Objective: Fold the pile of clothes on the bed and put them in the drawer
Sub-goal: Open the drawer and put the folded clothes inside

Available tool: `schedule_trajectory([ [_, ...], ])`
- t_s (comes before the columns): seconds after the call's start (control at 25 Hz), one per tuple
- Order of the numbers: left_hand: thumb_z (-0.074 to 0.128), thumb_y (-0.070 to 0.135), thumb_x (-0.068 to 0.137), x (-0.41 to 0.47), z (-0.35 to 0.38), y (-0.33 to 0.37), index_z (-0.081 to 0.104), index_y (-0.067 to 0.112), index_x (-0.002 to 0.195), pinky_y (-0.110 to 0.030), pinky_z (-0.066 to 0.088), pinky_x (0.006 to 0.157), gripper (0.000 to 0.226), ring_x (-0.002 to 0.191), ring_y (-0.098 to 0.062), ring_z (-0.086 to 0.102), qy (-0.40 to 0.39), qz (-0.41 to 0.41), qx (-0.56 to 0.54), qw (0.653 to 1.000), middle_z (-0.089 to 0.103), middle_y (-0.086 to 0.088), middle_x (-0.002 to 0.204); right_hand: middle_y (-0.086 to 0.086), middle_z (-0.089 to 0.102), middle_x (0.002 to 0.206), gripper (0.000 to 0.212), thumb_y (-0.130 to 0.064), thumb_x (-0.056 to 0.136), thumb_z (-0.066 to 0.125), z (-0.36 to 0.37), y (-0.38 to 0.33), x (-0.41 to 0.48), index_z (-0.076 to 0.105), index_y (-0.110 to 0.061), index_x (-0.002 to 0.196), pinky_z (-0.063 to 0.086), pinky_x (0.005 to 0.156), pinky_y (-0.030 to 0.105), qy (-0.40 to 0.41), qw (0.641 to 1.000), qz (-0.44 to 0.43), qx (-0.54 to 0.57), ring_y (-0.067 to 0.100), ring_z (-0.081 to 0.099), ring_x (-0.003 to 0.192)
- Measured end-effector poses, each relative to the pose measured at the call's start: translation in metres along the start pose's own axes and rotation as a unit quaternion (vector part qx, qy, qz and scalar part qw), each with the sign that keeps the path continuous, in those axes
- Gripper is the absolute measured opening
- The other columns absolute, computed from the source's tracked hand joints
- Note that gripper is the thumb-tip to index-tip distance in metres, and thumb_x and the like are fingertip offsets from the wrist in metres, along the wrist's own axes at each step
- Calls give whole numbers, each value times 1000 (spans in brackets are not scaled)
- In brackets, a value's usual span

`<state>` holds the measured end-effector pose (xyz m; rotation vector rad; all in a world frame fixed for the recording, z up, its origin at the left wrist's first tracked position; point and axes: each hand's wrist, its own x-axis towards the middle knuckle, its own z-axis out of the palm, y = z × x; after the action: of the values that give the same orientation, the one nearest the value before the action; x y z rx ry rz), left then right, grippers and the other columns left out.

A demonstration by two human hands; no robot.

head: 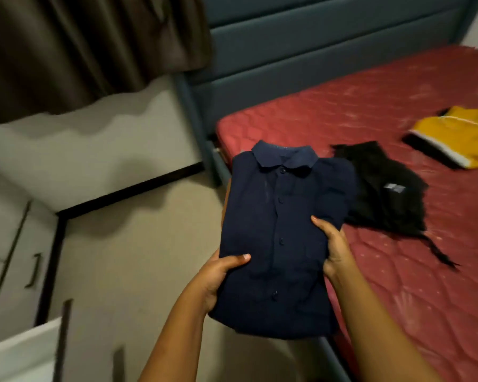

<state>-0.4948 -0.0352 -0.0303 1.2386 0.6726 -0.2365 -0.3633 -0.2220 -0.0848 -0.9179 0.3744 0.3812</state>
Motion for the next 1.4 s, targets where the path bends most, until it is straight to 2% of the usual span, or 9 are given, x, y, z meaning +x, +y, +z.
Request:
schedule_trajectory([
  [0.2, 70, 15, 81, -145, -180, -52, 54, 23, 126, -34, 52, 73, 48, 99, -25, 66, 151, 37, -87, 984, 69, -2, 111, 14, 66, 119, 49, -8, 79, 70, 135, 154, -103, 59, -10, 126, 53, 90, 47, -135, 983, 85, -91, 33, 65, 105],
  [0.32, 69, 17, 82, -228, -265, -100, 53, 25, 124, -33, 52, 75, 45, 101, -23, 65, 234, 58, -139, 961, 68, -1, 113, 11, 68, 117, 46, -11, 80, 70, 195, 248, -171, 59, -12, 125, 52, 92, 49, -224, 951, 145, -158, 32, 66, 104],
  [0.52, 73, 23, 77, -353, -351, -215, 56, 30, 118, -35, 54, 82, 45, 101, -21, 67, 374, 68, -266, 886, 70, 2, 112, 10, 70, 109, 38, -8, 81, 69, 259, 398, -290, 62, -12, 119, 55, 85, 43, -352, 858, 233, -292, 30, 68, 98],
  [0.68, 73, 26, 82, -400, -370, -287, 57, 28, 113, -33, 54, 72, 35, 99, -22, 66, 421, 42, -380, 822, 69, -2, 111, 12, 69, 112, 45, -12, 77, 74, 274, 486, -347, 61, -10, 121, 57, 73, 36, -420, 767, 274, -401, 29, 68, 96],
  [0.88, 60, 30, 94, -386, -391, -350, 56, 23, 124, -44, 53, 85, 31, 106, -31, 63, 455, -8, -540, 708, 66, -10, 119, 7, 68, 113, 48, -6, 77, 74, 281, 571, -361, 59, -17, 121, 54, 83, 40, -491, 658, 293, -489, 28, 66, 101],
  [1.04, 43, 17, 103, -337, -410, -368, 51, 18, 135, -47, 51, 84, 33, 107, -37, 59, 468, -26, -633, 616, 62, -16, 123, 4, 68, 111, 45, -4, 78, 73, 302, 632, -338, 59, -18, 119, 54, 75, 32, -535, 557, 317, -551, 23, 66, 97],
  [1.2, 50, 22, 99, -288, -448, -382, 54, 27, 130, -50, 52, 88, 31, 102, -33, 63, 487, -64, -642, 588, 68, -11, 112, 3, 68, 113, 51, -8, 78, 75, 340, 701, -315, 58, -16, 125, 54, 76, 29, -580, 463, 323, -588, 21, 66, 99],
  [1.32, 49, 26, 100, -263, -464, -384, 55, 30, 120, -46, 51, 84, 21, 107, -27, 59, 511, -70, -638, 572, 64, -5, 116, -4, 67, 109, 46, -13, 82, 73, 359, 744, -302, 57, -20, 124, 52, 71, 21, -609, 407, 316, -603, 12, 65, 94],
  [1.4, 47, 22, 101, -249, -474, -386, 53, 29, 124, -45, 50, 86, 25, 111, -28, 56, 532, -71, -634, 558, 61, -5, 120, -3, 65, 115, 45, -19, 84, 72, 362, 770, -290, 57, -20, 127, 51, 75, 21, -631, 366, 287, -620, 11, 64, 96],
])
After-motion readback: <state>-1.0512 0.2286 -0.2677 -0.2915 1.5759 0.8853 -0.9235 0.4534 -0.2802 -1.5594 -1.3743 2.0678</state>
